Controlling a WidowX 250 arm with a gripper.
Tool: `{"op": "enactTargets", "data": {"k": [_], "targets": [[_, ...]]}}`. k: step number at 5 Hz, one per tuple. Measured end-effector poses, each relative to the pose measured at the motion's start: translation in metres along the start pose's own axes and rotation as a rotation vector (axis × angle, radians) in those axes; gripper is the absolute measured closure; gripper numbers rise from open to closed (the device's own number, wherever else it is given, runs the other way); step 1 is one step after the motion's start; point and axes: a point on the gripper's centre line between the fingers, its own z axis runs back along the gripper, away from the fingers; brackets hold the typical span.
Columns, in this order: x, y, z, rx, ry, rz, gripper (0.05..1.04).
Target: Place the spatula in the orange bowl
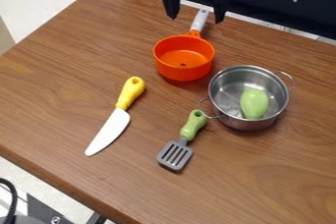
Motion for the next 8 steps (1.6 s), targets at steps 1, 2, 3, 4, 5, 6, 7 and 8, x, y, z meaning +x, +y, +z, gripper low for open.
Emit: {"op": "enactTargets", "data": {"k": [1,2,3,4,5,6,7,8], "targets": [[-0.005,0.001,-0.011,0.007,0.036,0.0,0.086],[-0.018,0.005,-0.018,-0.024,0.039,-0.02,0.086],[-0.035,0.007,-0.01,-0.073,0.076,-0.117,0.086],[-0.053,0.009,-0.011,-0.087,0.084,-0.196,0.086],[-0.072,0.004,-0.021,-0.081,0.104,-0.307,0.086],[-0.087,0.0,-0.028,-0.077,0.063,-0.378,0.086],[-0.093,-0.005,-0.038,-0.09,0.045,-0.413,0.086],[-0.096,-0.011,-0.046,-0.08,0.018,-0.39,0.086]]}}
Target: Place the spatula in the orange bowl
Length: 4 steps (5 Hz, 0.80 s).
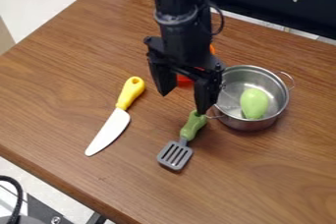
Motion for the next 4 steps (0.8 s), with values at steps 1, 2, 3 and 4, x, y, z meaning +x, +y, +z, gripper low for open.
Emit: {"op": "enactTargets", "data": {"k": [1,2,3,4], "targets": [[0.001,-0.004,-0.004,0.013,-0.024,0.045,0.085],[-0.001,-0.004,-0.014,0.02,-0.024,0.063,0.086],[-0.003,-0.006,-0.023,0.022,0.005,0.033,0.085],[-0.004,-0.006,-0.033,0.048,-0.015,0.028,0.085]]}}
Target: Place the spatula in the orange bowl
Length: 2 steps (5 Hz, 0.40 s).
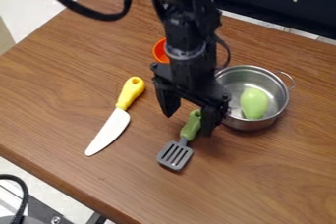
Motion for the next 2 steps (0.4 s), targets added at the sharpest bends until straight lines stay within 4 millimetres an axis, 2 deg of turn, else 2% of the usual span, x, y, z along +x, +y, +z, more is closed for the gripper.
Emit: {"op": "enactTargets", "data": {"k": [2], "targets": [[0.0032,0.0032,-0.016,0.015,-0.008,0.01,0.086]]}}
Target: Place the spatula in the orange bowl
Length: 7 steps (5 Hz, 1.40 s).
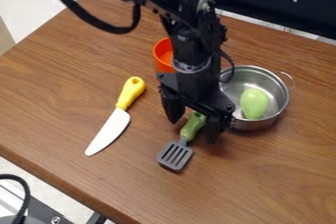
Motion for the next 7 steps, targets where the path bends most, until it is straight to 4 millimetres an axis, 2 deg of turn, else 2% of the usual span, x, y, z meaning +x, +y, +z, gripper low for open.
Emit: {"op": "enactTargets", "data": {"k": [1,3,4,5,7], "targets": [[-0.005,0.001,-0.005,0.003,0.04,0.008,0.131],[-0.006,0.006,-0.005,-0.003,0.045,0.02,0.7],[-0.005,0.008,-0.005,-0.002,0.04,0.023,0.794],[-0.008,0.016,-0.005,0.028,0.028,0.036,0.794],[-0.002,0.048,0.0,0.093,0.037,0.152,0.794]]}}
